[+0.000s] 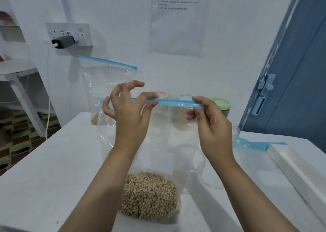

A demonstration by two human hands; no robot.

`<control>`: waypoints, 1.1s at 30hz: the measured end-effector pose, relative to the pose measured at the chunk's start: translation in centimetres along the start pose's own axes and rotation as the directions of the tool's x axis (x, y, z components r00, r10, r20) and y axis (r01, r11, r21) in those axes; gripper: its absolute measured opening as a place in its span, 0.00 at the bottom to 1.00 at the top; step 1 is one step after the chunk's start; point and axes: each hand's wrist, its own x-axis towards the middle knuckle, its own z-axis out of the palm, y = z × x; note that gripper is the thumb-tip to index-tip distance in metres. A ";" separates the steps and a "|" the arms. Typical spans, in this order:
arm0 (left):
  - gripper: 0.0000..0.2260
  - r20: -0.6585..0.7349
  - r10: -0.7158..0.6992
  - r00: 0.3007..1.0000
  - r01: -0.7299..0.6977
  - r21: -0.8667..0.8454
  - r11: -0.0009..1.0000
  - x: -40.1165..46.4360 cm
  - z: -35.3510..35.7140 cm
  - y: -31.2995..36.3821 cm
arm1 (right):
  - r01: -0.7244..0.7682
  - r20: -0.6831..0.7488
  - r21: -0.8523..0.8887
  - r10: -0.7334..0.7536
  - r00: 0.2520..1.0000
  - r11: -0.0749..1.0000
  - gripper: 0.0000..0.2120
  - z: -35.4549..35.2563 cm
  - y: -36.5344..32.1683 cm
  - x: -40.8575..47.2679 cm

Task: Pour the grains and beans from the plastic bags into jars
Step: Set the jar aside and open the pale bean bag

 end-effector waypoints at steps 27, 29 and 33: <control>0.05 0.251 -0.249 0.936 0.353 -0.687 0.635 1.7 -5.7 -6.3 | -0.107 -0.295 -0.070 0.082 0.952 0.992 0.13 0.2 -1.5 -3.0; 0.08 0.258 -0.266 0.929 0.369 -0.700 0.612 1.6 -5.4 -5.8 | -0.102 -0.300 -0.053 0.081 0.951 0.993 0.13 0.5 -1.6 -3.0; 0.09 0.245 -0.306 0.920 0.382 -0.735 0.560 1.6 -5.2 -5.8 | -0.105 -0.313 -0.032 0.090 0.946 0.994 0.13 0.9 -1.7 -3.0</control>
